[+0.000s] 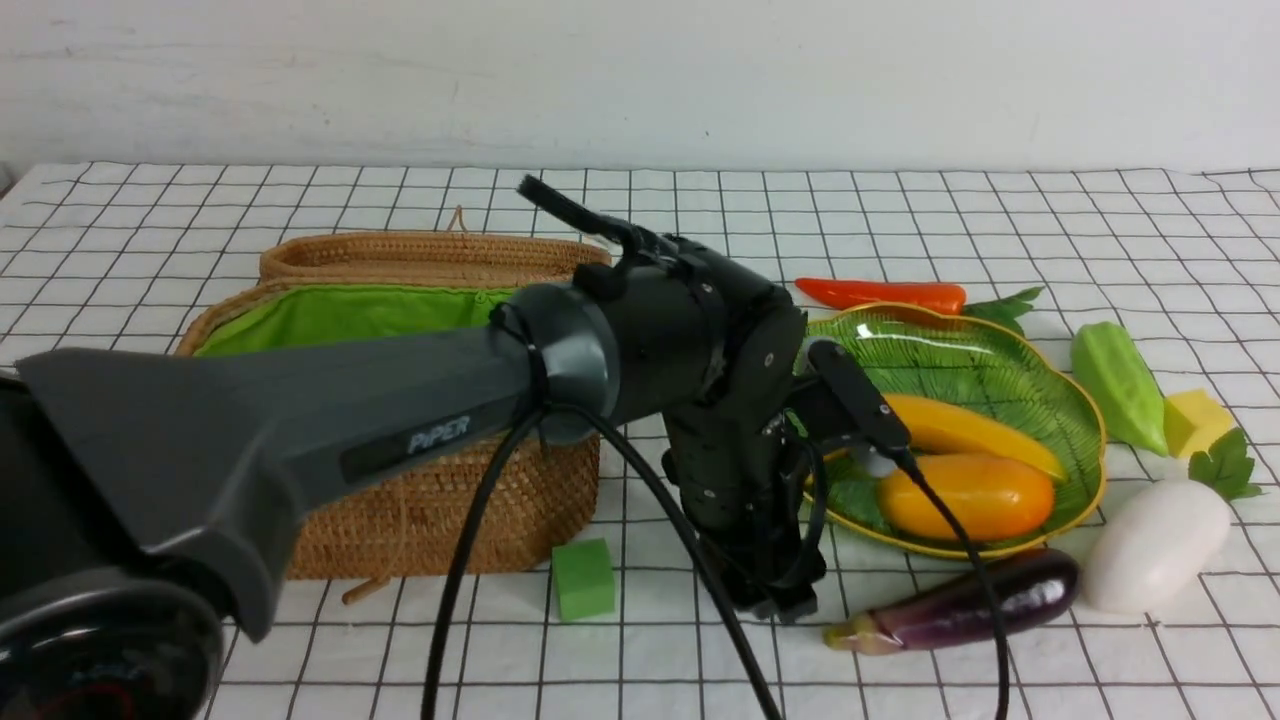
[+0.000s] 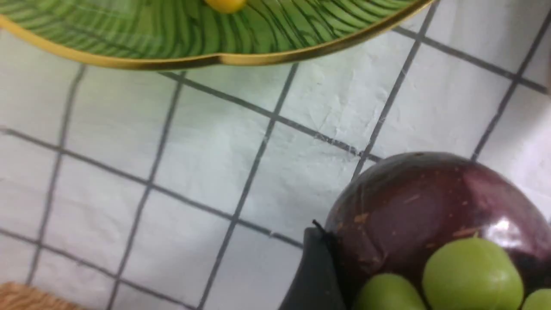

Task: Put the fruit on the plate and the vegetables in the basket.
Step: Grab a mangosteen with your left arm and put it on the plate on the right

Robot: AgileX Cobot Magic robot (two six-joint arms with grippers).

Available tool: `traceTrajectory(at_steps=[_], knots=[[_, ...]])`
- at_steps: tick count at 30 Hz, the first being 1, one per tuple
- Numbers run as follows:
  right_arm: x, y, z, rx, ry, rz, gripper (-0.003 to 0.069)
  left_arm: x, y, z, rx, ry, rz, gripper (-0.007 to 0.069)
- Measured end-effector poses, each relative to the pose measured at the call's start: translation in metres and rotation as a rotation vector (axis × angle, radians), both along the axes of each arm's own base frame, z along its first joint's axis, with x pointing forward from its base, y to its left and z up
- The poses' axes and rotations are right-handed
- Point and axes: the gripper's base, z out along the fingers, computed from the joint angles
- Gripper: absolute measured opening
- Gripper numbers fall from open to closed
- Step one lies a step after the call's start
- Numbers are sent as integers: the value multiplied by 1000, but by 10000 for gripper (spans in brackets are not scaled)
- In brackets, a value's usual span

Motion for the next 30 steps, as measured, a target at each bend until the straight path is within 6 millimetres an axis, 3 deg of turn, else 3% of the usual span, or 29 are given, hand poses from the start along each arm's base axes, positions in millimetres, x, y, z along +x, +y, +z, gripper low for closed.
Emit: traceTrajectory(at_steps=[4,7,12,20,22,30], knots=[[2,-1,1,-8,-19,-17,204,-1,0,25,-76,-70,1,557],[6,-4,3,-2,-50,-68,204,6,-9,40,-239,-169,48,557],[8,-6,5,18,-67,-106,204,28,-22,45,-498,-285,178,557],[7,-4,5,36,-56,-93,204,66,-41,21,-593,-351,228,557],[6,-3,5,48,-38,-79,204,79,-45,7,-582,-359,231,557],[3,0,4,68,-8,-48,204,92,-46,-12,-570,-363,242,567]])
